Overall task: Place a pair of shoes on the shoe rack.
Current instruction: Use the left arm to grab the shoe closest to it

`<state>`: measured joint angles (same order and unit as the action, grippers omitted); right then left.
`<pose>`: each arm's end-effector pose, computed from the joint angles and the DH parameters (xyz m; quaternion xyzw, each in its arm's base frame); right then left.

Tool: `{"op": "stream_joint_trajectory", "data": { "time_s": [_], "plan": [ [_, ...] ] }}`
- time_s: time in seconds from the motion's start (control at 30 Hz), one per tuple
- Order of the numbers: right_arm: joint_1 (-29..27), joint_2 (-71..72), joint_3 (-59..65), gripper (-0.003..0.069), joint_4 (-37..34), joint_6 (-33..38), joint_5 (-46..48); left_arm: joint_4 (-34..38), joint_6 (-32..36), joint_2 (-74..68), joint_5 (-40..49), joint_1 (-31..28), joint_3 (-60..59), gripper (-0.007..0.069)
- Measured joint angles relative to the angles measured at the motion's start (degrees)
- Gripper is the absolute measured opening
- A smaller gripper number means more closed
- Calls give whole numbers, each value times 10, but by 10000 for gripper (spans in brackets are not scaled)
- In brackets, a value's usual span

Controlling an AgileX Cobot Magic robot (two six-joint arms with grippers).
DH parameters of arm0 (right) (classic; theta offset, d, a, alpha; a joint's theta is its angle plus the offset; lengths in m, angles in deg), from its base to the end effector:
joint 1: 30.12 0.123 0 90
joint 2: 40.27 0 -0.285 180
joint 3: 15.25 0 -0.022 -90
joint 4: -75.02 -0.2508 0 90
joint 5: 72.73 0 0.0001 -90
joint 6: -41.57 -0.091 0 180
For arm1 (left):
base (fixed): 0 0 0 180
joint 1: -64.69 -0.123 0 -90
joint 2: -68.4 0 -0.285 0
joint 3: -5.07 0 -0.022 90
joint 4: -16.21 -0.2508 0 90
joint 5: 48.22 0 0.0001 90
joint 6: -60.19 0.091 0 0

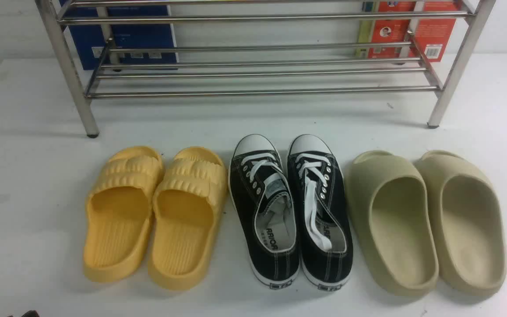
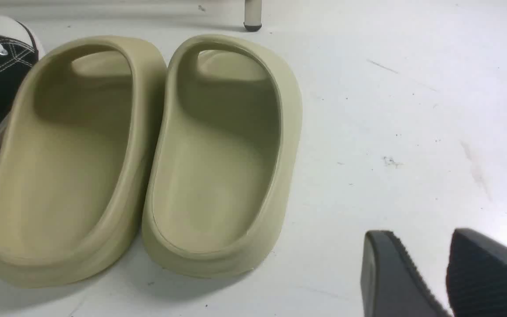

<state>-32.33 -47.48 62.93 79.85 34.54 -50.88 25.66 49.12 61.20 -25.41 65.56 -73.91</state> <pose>0.0522 -0.0049 0.1739 0.0427 0.8036 -0.0109 0.5936 0.0519 -0.0066 0.1682 -0.1152 0.8042 -0.1299 0.5684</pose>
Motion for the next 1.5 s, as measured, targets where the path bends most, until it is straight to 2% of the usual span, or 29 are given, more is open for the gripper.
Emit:
{"op": "stream_joint_trajectory", "data": {
  "time_s": [0.53, 0.6, 0.63, 0.67, 0.73, 0.77, 0.83, 0.93, 1.0, 1.07, 1.1, 1.13, 1.17, 1.33, 1.4, 1.5],
  "plan": [
    [0, 0, 0, 239, 0, 0, 0, 15, -9, 0, -18, 0, 0, 239],
    [0, 0, 0, 239, 0, 0, 0, 86, -54, 0, -50, 0, 0, 239],
    [0, 0, 0, 239, 0, 0, 0, 93, -58, 0, -53, 0, 0, 239],
    [0, 0, 0, 239, 0, 0, 0, 163, -93, 0, -83, 0, 0, 239],
    [0, 0, 0, 239, 0, 0, 0, 201, -110, 0, -100, 0, 0, 239],
    [0, 0, 0, 239, 0, 0, 0, 261, -131, 0, -134, 0, 0, 239],
    [0, 0, 0, 239, 0, 0, 0, 296, -132, 0, -167, 0, 0, 239],
    [0, 0, 0, 239, 0, 0, 0, 312, -118, 0, -193, 0, 0, 218],
    [0, 0, 0, 239, 0, 0, 0, 315, -108, 0, -174, 0, 8, 188],
    [0, 0, 0, 239, 0, 0, 0, 310, -79, -1, -103, 0, 54, 101],
    [0, 0, 0, 239, 0, 0, 0, 308, -77, -4, -97, 0, 59, 93],
    [0, 0, 0, 239, 0, 0, 0, 297, -54, -24, -42, 0, 110, 27],
    [0, 0, 0, 239, 0, 0, 0, 287, -44, -44, -9, 0, 140, -4],
    [0, 0, 0, 239, 0, 0, 0, 228, -29, -171, 135, 0, 249, -13],
    [0, 0, 0, 239, 0, 0, 0, 180, -27, -264, 213, 0, 305, -13],
    [0, 0, 0, 239, 0, 0, 0, 132, -14, -376, 275, 0, 357, -13]
  ]
}}
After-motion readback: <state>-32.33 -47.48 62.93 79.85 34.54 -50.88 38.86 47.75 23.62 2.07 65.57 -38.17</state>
